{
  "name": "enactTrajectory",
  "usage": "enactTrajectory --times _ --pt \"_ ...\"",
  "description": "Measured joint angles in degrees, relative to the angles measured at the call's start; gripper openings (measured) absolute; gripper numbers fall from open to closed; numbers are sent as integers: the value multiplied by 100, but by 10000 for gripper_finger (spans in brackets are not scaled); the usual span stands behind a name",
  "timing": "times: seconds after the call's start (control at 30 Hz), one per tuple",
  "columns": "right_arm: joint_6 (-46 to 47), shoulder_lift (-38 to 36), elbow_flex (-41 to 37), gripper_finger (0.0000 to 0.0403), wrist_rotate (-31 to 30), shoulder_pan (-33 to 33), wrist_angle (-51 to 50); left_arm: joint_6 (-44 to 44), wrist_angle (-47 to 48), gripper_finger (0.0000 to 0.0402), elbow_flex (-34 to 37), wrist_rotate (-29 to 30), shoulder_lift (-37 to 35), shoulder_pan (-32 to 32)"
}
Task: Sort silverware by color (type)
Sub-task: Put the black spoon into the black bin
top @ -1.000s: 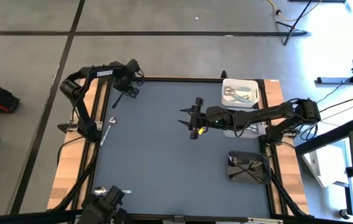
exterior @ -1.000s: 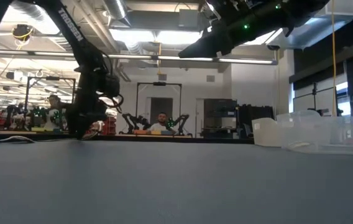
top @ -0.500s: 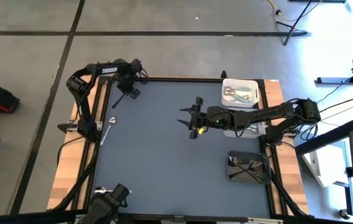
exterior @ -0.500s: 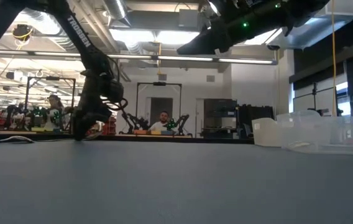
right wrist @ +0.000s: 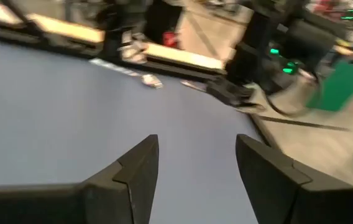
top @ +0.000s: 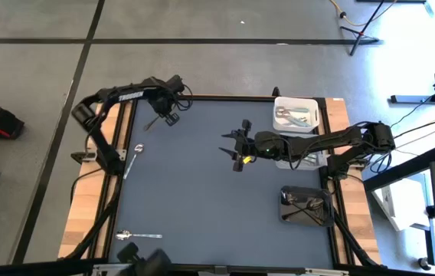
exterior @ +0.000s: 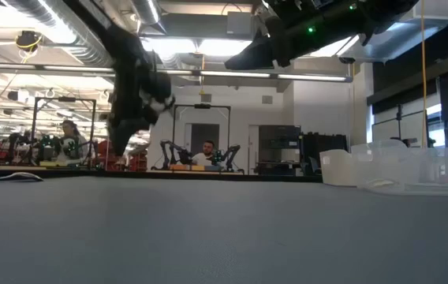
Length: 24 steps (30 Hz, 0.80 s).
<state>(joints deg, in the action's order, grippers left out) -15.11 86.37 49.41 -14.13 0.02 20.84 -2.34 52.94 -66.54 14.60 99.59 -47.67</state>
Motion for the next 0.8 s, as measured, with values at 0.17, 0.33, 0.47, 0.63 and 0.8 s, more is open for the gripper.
enactTrajectory --times 0.17,0.33,0.47,0.63,0.8 --pt "248 0 7 218 -456 -5 70 -3 -520 7 66 51 -1080 1028" --pt "400 0 7 266 -474 -5 83 -126 -1732 10 712 181 -2194 2268" --pt "143 0 7 296 -420 -5 232 -271 -2899 10 1552 246 -2908 3251" --pt "117 0 7 302 85 -5 413 -320 -4561 11 2641 434 -3335 4216" --pt "114 0 7 294 622 -3 695 -144 -6086 12 3552 1309 -3155 4972"
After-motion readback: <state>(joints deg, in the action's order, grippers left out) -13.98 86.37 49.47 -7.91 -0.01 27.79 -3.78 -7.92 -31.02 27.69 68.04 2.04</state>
